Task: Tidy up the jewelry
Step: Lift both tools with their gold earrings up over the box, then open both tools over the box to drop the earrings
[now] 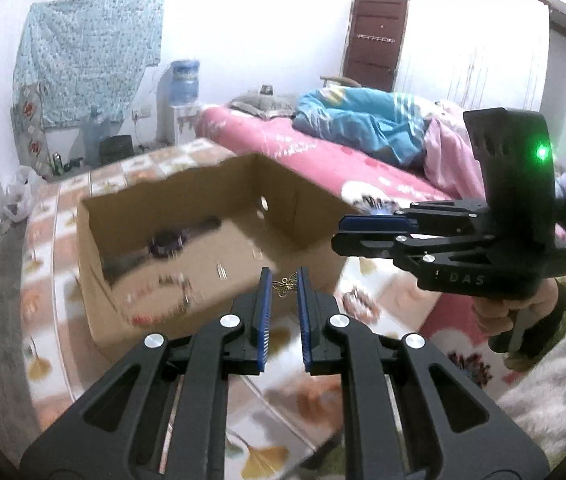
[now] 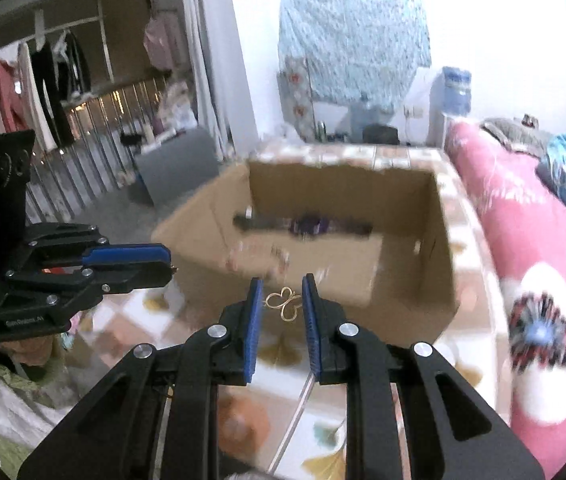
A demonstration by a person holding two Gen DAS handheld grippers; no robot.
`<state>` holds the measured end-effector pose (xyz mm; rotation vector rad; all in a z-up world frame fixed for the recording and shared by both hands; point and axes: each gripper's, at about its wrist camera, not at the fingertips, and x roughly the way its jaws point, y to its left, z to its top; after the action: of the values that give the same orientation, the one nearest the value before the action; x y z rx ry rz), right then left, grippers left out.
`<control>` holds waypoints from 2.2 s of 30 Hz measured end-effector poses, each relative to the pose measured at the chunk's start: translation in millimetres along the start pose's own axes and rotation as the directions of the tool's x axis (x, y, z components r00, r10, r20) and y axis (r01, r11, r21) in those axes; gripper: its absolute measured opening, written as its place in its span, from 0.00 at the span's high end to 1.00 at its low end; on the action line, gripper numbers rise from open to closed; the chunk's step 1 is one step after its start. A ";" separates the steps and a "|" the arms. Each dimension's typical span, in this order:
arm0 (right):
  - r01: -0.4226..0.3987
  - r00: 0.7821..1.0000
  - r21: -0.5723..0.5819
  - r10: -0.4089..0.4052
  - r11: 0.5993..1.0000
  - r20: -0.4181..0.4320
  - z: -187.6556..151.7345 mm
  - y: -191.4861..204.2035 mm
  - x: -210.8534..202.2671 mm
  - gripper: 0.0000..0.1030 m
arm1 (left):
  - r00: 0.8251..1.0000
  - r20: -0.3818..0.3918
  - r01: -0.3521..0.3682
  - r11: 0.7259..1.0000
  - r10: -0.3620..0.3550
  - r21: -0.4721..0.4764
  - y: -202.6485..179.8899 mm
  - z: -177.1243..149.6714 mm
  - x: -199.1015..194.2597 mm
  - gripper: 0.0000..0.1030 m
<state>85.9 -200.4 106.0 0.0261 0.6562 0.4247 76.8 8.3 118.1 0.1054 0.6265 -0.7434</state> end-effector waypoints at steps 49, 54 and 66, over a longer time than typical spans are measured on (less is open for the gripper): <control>0.037 0.965 0.107 -0.008 0.994 -0.262 133.7 -102.3 58.8 0.48 | 0.967 -0.225 0.087 0.986 -0.118 -0.141 51.7 84.4 76.1 0.29; 0.067 0.981 0.127 -0.042 0.990 -0.190 110.4 -85.6 3.8 0.38 | 0.988 -0.100 0.102 0.984 -0.117 -0.147 44.4 61.3 28.3 0.18; 0.085 0.985 0.323 -0.030 0.942 -0.172 -28.1 -59.3 -25.9 0.37 | 0.989 -0.143 0.004 0.972 -0.039 -0.235 34.3 -55.3 -5.8 0.12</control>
<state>72.9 -267.8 89.6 0.2922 0.8849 0.2577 68.8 53.9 72.1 -0.0645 0.8530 -0.6819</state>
